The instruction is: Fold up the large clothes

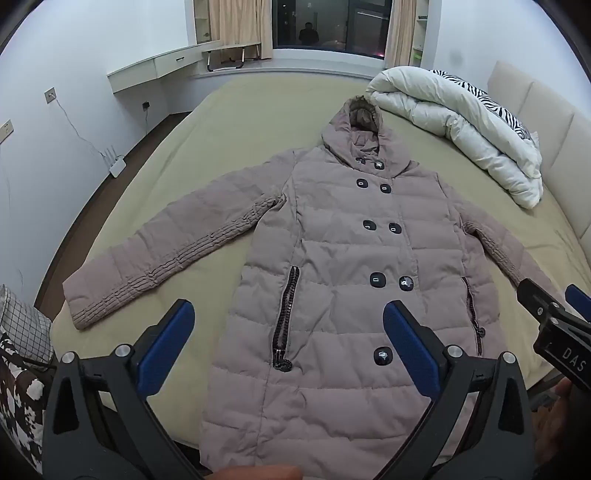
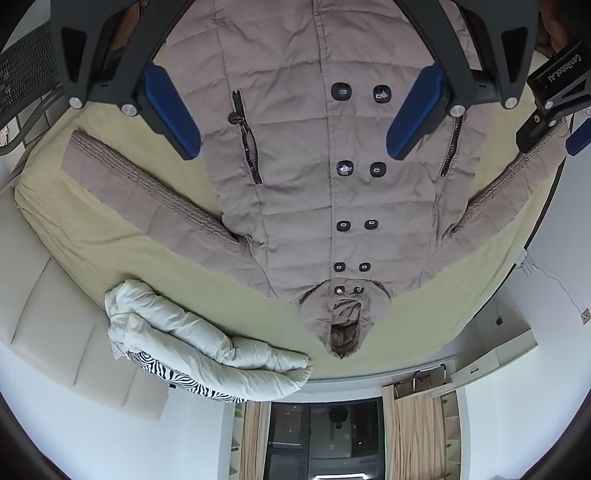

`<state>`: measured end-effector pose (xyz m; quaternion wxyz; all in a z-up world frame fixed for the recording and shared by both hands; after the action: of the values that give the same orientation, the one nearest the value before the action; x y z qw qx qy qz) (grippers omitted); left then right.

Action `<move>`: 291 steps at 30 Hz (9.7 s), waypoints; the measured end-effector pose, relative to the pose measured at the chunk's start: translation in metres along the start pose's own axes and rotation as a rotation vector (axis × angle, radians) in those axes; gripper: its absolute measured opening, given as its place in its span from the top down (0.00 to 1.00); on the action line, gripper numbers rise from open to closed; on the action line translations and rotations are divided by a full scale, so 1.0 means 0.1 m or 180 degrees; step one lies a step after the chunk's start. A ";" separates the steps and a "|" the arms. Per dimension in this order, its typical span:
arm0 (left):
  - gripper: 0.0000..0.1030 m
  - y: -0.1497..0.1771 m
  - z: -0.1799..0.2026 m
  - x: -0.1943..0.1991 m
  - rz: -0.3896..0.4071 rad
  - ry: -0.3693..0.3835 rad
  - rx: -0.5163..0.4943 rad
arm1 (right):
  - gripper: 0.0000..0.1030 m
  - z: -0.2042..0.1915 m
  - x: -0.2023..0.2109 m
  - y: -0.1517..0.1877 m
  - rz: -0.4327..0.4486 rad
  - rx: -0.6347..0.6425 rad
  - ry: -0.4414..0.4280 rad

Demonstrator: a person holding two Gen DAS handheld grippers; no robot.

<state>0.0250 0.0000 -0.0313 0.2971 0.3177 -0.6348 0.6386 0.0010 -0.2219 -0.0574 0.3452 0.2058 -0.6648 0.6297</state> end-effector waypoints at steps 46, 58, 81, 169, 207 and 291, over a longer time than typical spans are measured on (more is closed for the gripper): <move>0.00 0.08 -0.03 -0.06 -0.0029 -0.0017 -0.0002 | 0.00 0.00 -0.08 0.09 -0.0049 0.0004 0.0003; 0.00 0.18 -0.08 -0.15 -0.0034 -0.0049 -0.0003 | 0.00 0.01 -0.11 0.11 -0.0059 0.0004 0.0006; 0.00 0.14 -0.03 -0.18 -0.0093 -0.0048 0.0003 | 0.00 0.03 -0.16 0.19 -0.0099 -0.0012 -0.0005; 0.84 -1.20 1.49 -3.31 -0.1165 0.1926 0.0577 | 0.03 1.17 -2.19 -0.02 -0.0011 -0.2185 -0.2233; 0.81 -1.43 -0.26 -4.21 -0.0852 0.1366 0.1602 | 0.14 1.68 -2.70 -0.59 -0.0345 -0.3284 -0.2247; 0.84 0.43 1.28 -0.76 0.0581 0.1046 0.0282 | 0.15 0.37 -2.22 -0.10 -0.0684 -0.2359 -0.2835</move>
<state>0.0420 -0.1268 -0.1185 0.3233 0.1630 -0.5751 0.7335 0.1509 -0.2953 -0.2087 0.1435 0.3823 -0.8969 0.1699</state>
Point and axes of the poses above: each gripper's, at about its wrist camera, not at the fingertips, and x roughly against the way its jaws point, z to its right, y to its underside, the point moved 4 cm from there along -x, roughly the way its jaws point, and after that the axes turned 2 degrees about -y, right-handed, at the moved point
